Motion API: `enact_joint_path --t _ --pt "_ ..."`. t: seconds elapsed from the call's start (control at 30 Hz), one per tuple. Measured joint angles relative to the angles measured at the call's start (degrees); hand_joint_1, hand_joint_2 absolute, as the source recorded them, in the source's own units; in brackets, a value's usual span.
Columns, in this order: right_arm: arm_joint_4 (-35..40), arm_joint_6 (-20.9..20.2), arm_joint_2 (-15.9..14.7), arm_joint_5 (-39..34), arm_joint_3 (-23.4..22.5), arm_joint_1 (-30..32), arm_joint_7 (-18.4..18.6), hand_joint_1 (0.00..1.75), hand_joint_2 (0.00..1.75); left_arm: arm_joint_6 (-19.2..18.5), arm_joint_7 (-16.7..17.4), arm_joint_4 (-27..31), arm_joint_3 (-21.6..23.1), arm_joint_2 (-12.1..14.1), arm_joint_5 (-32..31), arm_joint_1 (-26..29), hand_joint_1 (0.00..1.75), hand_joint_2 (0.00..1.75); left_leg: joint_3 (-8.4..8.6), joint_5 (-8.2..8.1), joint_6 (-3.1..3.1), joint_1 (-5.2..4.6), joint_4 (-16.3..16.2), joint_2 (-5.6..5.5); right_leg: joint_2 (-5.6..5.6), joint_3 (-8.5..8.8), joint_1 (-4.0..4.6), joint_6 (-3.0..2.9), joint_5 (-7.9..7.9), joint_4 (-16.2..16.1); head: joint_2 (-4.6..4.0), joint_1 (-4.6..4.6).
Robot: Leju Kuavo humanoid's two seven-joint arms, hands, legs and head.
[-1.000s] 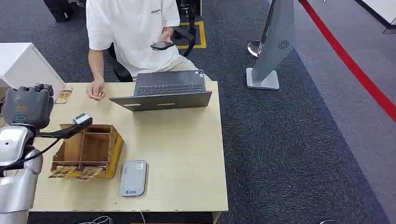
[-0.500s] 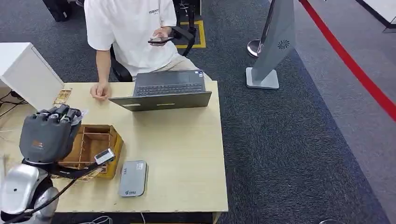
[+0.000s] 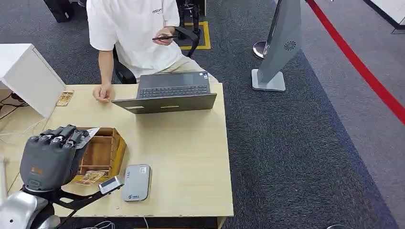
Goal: Pass the card to the sensor for recognition and then transmit it.
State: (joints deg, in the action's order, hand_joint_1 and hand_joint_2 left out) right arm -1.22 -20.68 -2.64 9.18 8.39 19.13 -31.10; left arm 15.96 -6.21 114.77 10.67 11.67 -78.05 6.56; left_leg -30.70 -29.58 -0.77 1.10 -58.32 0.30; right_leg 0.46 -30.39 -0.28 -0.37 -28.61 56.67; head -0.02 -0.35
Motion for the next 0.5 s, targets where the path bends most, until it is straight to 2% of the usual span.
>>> enact_joint_path --t 0.27,0.5 --pt "0.02 0.11 0.28 0.50 -0.07 -0.05 0.00 0.00 0.00 2.25 0.44 -3.22 -0.02 0.35 0.24 6.38 1.75 1.75 -0.03 -0.03 0.04 0.00 0.00 -0.01 -0.01 -0.03 0.00 0.00 -0.03 0.00 0.00 -0.02" --pt "0.02 0.11 0.28 0.61 -0.11 -0.05 0.00 0.00 0.00 2.75 0.44 -5.66 -0.02 0.37 -0.11 7.48 1.75 1.75 -0.02 -0.03 0.04 0.00 0.00 -0.04 -0.09 0.04 0.00 0.00 -0.03 0.00 0.00 -0.02"
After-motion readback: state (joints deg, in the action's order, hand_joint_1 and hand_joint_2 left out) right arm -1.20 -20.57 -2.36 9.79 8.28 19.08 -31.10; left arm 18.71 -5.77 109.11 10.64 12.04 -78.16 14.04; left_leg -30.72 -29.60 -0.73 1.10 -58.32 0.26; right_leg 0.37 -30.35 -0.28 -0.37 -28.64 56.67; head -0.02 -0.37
